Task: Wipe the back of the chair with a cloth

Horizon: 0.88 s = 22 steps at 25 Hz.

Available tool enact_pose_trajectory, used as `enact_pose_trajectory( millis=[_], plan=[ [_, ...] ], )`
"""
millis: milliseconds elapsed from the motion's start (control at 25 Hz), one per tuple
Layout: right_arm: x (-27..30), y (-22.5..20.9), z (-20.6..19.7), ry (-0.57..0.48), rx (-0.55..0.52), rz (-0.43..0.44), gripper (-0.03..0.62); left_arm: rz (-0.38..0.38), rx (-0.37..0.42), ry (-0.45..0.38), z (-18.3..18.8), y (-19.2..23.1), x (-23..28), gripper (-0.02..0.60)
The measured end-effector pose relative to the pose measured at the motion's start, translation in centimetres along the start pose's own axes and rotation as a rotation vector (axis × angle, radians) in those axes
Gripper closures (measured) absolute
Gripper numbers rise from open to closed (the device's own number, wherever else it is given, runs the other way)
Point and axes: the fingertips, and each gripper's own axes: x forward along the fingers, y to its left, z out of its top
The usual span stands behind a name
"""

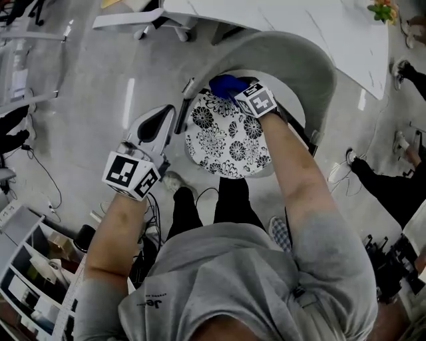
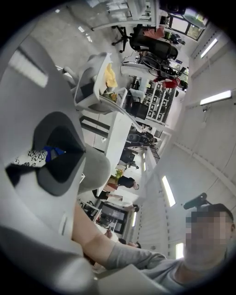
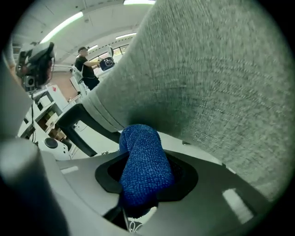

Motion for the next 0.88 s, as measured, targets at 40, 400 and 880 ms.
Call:
enact_pose_trajectory(
  millis=[40,400,880],
  plan=[
    [0.7,-0.1,0.0,0.001,0.034,-0.006,0.464,0.004,-0.010,0.003,-0.4,0.2,0.1,0.523],
    [3.0,-2.9,1.5,-0.133,0.329,-0.108,0.464,0.027,-0.038,0.016,-0.8,1.2,0.6,0.523],
    [-2.4,-11.8,-3.2,-0.261,0.622,-0.342,0.464,-0.003,0.008,0.032,0.1,0.9,2.9,0.523]
  ],
)
